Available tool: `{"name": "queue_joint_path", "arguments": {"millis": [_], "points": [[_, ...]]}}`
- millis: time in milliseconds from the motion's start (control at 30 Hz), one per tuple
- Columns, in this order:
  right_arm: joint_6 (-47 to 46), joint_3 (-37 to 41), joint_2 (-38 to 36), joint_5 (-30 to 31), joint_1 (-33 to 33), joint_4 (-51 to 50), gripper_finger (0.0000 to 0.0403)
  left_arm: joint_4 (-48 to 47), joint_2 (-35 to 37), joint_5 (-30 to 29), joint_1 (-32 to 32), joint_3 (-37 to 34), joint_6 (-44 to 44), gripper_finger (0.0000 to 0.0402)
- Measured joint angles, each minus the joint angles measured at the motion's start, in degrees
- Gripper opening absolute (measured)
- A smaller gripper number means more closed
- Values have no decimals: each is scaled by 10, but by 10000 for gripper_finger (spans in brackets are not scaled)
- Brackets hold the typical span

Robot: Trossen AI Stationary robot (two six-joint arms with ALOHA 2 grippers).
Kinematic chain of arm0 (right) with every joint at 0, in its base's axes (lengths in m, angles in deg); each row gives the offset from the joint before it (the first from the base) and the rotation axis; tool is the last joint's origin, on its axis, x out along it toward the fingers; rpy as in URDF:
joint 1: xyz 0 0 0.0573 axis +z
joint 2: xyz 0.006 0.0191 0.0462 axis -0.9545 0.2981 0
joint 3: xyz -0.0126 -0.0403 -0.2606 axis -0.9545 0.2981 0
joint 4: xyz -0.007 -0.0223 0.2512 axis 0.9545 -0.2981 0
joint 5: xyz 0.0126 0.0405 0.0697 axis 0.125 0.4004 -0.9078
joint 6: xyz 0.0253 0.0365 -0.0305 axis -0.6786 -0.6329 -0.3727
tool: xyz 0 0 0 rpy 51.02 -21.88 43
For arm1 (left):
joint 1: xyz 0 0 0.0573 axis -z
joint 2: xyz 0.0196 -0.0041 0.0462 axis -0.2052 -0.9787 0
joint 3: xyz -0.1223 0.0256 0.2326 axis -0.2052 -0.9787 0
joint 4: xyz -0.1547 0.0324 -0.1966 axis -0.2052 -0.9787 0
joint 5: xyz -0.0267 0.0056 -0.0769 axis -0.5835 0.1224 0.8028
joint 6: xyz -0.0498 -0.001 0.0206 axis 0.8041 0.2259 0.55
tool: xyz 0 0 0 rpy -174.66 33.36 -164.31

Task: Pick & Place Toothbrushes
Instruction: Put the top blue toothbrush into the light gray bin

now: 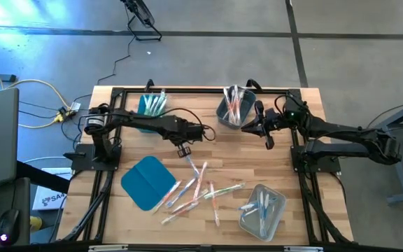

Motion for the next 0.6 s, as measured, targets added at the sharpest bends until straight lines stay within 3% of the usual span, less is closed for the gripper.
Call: {"name": "queue_joint_path", "arguments": {"millis": [333,600], "points": [[0,0,0,22,0,-27,27,-22,25,-13,-1,51,-92,0],[-5,0,0,27,0,-47,27,-102,79,-11,-1,2,-85,0]]}}
